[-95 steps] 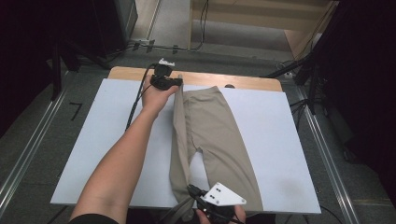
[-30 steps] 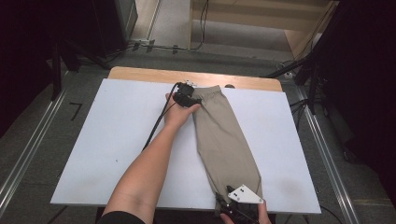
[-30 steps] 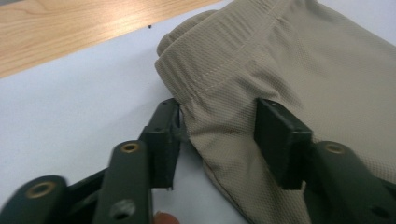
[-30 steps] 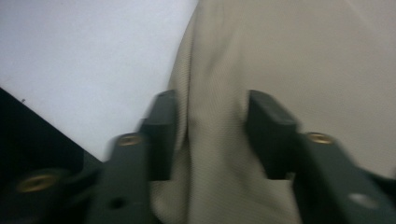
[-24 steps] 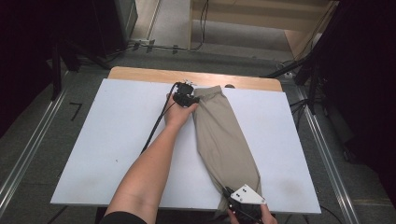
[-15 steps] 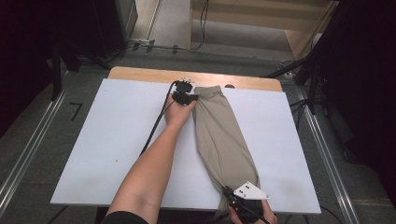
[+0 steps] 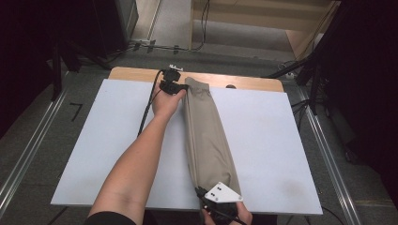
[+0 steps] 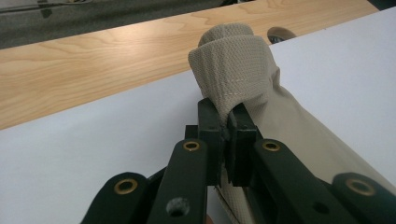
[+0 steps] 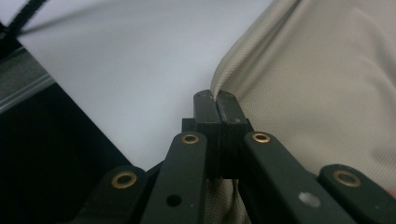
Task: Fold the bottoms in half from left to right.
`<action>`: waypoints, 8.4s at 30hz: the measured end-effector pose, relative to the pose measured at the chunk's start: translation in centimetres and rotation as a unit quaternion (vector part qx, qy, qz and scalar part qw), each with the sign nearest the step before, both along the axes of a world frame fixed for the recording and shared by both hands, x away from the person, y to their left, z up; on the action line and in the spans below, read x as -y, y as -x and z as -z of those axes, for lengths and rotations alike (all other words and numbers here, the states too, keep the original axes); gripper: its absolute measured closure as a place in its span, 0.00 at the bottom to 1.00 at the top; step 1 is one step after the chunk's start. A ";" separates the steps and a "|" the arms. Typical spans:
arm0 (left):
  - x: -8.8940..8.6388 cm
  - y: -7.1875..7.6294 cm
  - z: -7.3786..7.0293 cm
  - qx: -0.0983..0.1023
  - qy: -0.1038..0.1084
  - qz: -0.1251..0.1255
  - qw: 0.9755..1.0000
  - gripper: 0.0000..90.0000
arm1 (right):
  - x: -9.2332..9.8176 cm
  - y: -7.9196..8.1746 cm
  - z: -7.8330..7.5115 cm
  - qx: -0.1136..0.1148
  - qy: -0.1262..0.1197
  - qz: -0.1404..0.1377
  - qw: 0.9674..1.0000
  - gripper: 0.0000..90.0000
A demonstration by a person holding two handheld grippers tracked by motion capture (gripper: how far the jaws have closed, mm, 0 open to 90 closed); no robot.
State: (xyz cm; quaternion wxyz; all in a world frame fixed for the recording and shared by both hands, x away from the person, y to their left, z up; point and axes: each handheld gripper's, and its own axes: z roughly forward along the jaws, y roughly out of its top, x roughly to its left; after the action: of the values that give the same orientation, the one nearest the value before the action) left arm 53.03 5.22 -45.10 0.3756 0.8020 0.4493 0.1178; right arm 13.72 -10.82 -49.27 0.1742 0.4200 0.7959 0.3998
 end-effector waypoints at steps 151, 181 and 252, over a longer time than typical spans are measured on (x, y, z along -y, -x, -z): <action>-11.2 34.9 5.3 0.006 0.050 0.180 0.982 0.91 | 7.0 -0.6 2.1 -0.059 -0.046 0.005 0.997 0.98; -13.4 32.6 4.8 -0.024 0.076 0.107 0.991 0.63 | 5.4 -0.1 2.2 -0.072 -0.041 -0.022 0.996 0.65; -9.5 9.6 4.1 0.052 0.120 0.119 0.984 0.00 | 5.0 -26.8 -0.9 -0.029 -0.076 -0.019 0.996 0.15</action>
State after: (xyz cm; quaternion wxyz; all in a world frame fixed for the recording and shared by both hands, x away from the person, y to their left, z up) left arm 43.40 14.73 -49.16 0.5029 0.7917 0.3417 0.0592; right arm 40.50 -15.80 -48.36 0.1108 0.4281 0.7756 0.4504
